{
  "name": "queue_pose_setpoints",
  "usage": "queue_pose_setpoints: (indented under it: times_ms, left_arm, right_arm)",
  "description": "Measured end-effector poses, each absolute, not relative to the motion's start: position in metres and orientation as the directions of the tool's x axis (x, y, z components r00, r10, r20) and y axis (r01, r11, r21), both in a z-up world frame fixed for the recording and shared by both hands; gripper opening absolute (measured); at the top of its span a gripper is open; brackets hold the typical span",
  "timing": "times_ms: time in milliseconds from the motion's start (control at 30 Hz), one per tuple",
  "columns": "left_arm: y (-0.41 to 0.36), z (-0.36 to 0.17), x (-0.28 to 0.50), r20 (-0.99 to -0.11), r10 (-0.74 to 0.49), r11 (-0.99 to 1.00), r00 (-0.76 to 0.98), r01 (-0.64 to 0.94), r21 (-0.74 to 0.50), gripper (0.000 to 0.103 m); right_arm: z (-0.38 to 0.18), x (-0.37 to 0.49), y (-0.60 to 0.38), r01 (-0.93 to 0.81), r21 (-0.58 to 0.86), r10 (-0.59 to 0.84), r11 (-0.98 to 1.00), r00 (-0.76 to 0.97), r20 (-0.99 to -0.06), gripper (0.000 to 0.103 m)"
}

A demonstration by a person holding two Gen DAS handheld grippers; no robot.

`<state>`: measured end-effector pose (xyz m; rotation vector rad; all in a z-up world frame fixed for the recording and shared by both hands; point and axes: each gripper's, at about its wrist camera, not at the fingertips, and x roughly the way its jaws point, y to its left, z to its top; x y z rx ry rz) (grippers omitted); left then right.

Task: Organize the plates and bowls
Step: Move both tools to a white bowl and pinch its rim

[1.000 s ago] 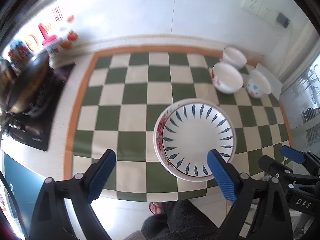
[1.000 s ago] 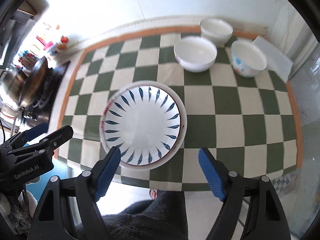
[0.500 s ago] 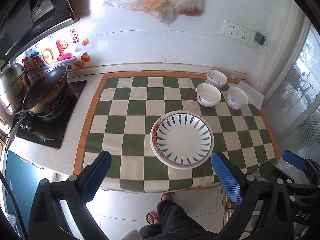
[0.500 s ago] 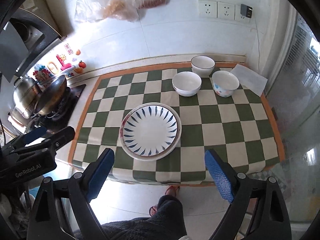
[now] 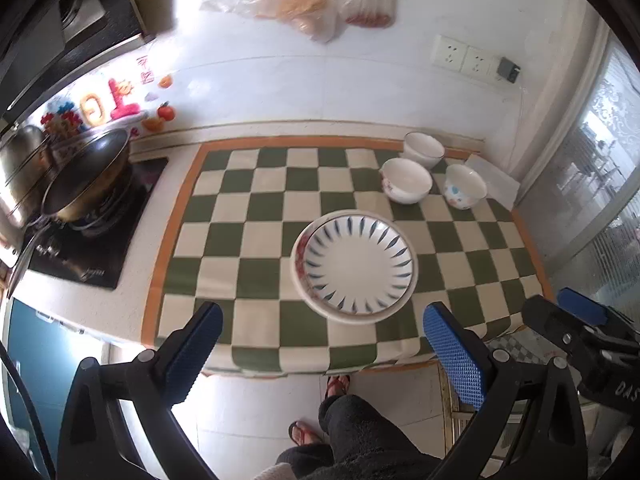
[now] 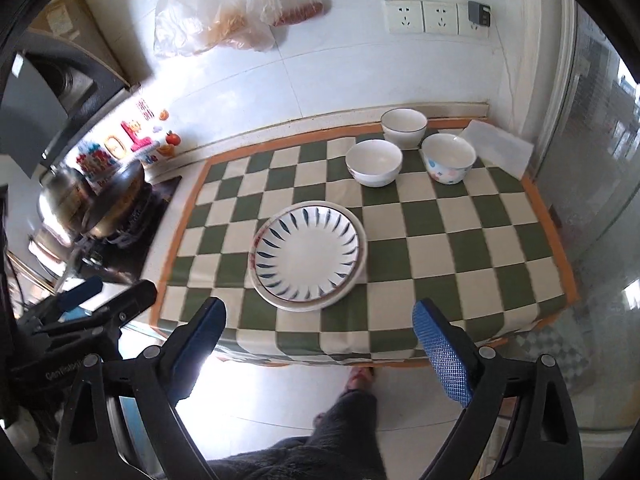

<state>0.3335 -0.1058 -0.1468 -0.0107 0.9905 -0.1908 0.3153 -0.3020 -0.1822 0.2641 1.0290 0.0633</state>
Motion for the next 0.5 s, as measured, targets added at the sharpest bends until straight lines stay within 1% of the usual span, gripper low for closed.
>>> queue_pose_setpoints:
  times_ms: [100, 200, 267, 333, 433, 500]
  left_arm:
    - [-0.114, -0.148, 0.351, -0.812, -0.212, 0.975, 0.543, 0.171, -0.14, 0.103]
    - [-0.125, -0.156, 0.383, -0.797, -0.263, 0.964, 0.543, 0.173, -0.2, 0.103]
    - [-0.137, -0.168, 0.416, -0.805, -0.285, 0.958, 0.52, 0.175, -0.226, 0.103]
    - [-0.151, -0.179, 0.447, -0.822, -0.27, 0.963, 0.501, 0.163, -0.217, 0.103]
    - [-0.177, -0.205, 0.506, -0.869, -0.249, 0.968, 0.427, 0.141, -0.208, 0.103]
    - [-0.189, -0.225, 0.543, -0.885, -0.271, 0.962, 0.379, 0.127, -0.24, 0.102]
  right_arm:
    - [-0.191, 0.332, -0.32, 0.094, 0.323, 0.229, 0.942, 0.523, -0.821, 0.096]
    - [-0.205, 0.359, -0.343, 0.136, 0.345, 0.229, 0.929, 0.521, -0.822, 0.096]
    - [-0.218, 0.383, -0.36, 0.161, 0.362, 0.236, 0.918, 0.512, -0.826, 0.096]
    - [-0.232, 0.414, -0.378, 0.19, 0.38, 0.247, 0.905, 0.493, -0.834, 0.096]
    - [-0.257, 0.465, -0.409, 0.228, 0.405, 0.269, 0.886, 0.459, -0.847, 0.096]
    - [-0.281, 0.508, -0.431, 0.251, 0.434, 0.306, 0.865, 0.421, -0.854, 0.096]
